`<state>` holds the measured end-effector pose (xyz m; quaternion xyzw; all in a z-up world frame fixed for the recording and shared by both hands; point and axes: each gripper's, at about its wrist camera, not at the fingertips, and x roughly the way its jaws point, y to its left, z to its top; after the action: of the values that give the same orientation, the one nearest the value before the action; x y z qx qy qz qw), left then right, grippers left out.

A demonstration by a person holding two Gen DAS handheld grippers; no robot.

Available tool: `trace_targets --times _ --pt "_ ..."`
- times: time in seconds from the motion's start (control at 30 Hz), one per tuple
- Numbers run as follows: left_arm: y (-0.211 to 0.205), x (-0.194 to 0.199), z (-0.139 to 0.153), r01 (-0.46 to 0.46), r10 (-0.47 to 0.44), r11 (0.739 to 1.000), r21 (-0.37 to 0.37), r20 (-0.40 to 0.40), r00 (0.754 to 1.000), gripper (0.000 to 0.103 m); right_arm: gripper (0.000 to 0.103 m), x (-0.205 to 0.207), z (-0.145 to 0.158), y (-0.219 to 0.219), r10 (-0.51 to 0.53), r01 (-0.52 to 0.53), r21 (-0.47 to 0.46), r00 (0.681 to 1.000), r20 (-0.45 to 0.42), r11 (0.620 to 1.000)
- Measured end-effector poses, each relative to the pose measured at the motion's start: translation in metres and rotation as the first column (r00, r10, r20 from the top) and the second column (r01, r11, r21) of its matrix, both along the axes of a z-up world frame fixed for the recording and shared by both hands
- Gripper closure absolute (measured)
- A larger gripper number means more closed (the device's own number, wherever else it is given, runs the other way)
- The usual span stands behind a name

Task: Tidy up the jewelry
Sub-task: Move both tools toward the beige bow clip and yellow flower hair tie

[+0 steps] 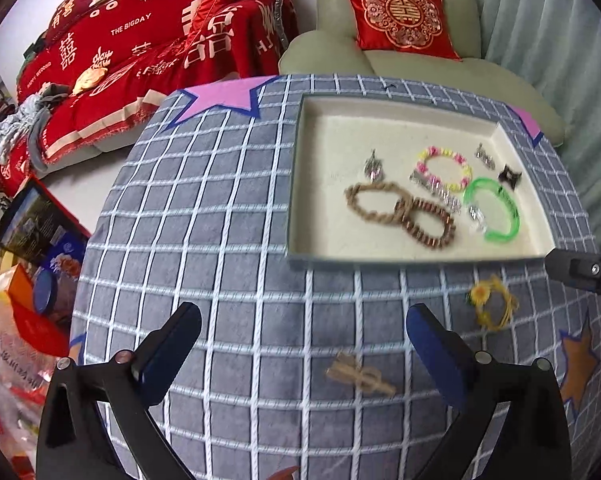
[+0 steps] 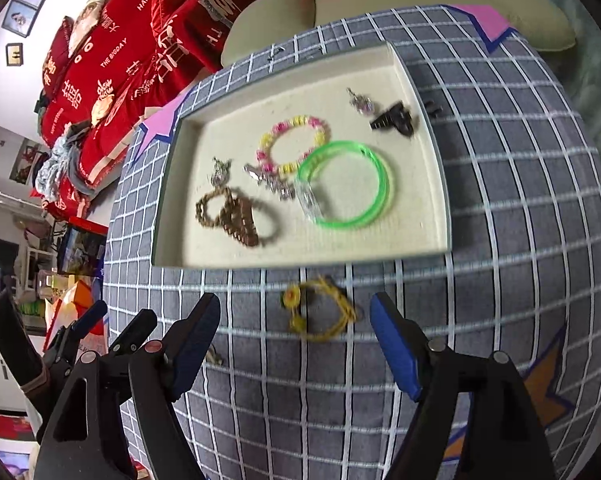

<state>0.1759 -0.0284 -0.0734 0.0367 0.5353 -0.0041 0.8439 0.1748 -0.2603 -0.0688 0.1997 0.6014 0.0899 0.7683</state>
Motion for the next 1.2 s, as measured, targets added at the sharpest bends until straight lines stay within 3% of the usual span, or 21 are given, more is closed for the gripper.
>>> trace_targets --times 0.33,0.43,0.7,1.2 --pt "0.021 -0.038 -0.011 -0.022 0.016 0.998 -0.058 -0.111 0.994 0.000 0.019 -0.037 -0.012 -0.004 -0.036 0.036 0.010 0.998 -0.049 0.999" --pt "0.023 -0.047 -0.015 -0.026 0.016 0.997 -0.070 -0.137 0.990 0.000 0.000 -0.045 -0.014 -0.004 -0.039 0.040 0.007 0.998 -0.048 0.999" --pt "0.030 -0.056 -0.026 -0.074 0.061 0.995 -0.070 -0.175 0.983 0.000 0.000 -0.056 -0.015 0.001 -0.037 0.037 -0.004 0.999 -0.023 0.999" --pt "0.037 -0.057 -0.032 -0.106 0.089 0.992 -0.072 -0.207 0.974 0.000 0.000 -0.059 -0.030 0.007 0.025 -0.034 -0.096 0.996 -0.088 0.995"
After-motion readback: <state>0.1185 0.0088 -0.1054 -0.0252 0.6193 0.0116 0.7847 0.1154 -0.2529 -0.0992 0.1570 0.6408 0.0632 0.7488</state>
